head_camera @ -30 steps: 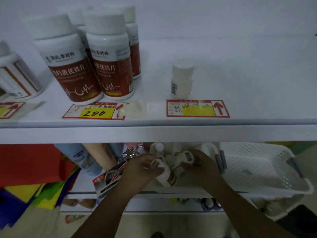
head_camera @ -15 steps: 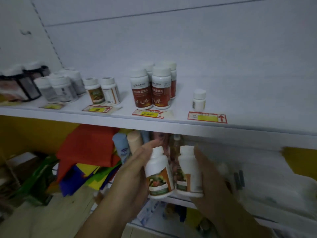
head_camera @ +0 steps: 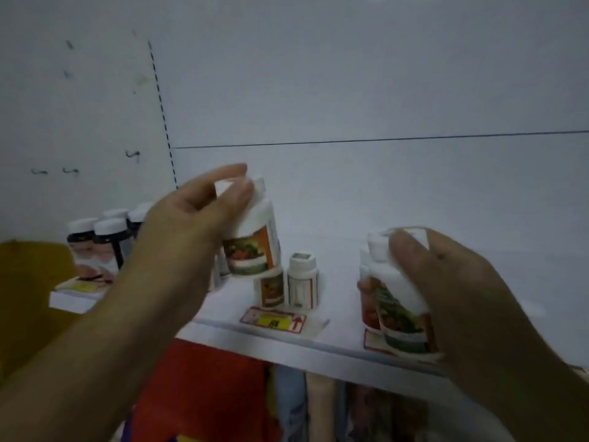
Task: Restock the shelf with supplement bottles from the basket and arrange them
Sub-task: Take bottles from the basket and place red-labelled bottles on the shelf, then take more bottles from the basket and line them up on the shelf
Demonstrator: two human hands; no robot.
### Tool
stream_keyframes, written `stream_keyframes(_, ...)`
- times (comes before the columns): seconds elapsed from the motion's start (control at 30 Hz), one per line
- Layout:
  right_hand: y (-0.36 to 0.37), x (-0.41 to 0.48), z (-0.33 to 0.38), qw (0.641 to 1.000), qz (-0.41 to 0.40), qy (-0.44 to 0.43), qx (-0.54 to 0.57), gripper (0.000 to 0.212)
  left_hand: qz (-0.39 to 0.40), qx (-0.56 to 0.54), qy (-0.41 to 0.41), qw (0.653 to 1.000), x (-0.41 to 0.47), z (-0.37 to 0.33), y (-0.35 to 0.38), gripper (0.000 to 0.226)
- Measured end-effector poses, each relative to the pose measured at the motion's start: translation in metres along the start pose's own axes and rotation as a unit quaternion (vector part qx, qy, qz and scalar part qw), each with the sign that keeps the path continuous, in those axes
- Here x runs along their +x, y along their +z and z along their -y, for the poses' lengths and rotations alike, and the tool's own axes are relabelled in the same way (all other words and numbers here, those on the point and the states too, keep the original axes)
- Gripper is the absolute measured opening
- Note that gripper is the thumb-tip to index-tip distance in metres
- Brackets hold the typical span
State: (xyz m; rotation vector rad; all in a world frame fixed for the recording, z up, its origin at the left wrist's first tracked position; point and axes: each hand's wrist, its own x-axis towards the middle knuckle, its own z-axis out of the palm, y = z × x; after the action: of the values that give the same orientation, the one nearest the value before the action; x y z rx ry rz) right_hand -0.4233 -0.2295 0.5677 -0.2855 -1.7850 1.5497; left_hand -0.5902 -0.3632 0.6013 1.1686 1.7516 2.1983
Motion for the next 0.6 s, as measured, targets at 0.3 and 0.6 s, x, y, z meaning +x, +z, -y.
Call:
stream_keyframes(0.3, 0.039, 0.169, 0.004, 0.937, -0.037, -0.069, -0.34, 0.026, 0.019, 0.159, -0.006, 0.987, 0.167, 0.059, -0.015, 0.034)
stream_keyframes(0.6, 0.041, 0.21, -0.06, 0.863, 0.204, 0.187, -0.422, 0.027, 0.245, 0.255, -0.21, 0.912, 0.174, 0.127, -0.008, 0.017)
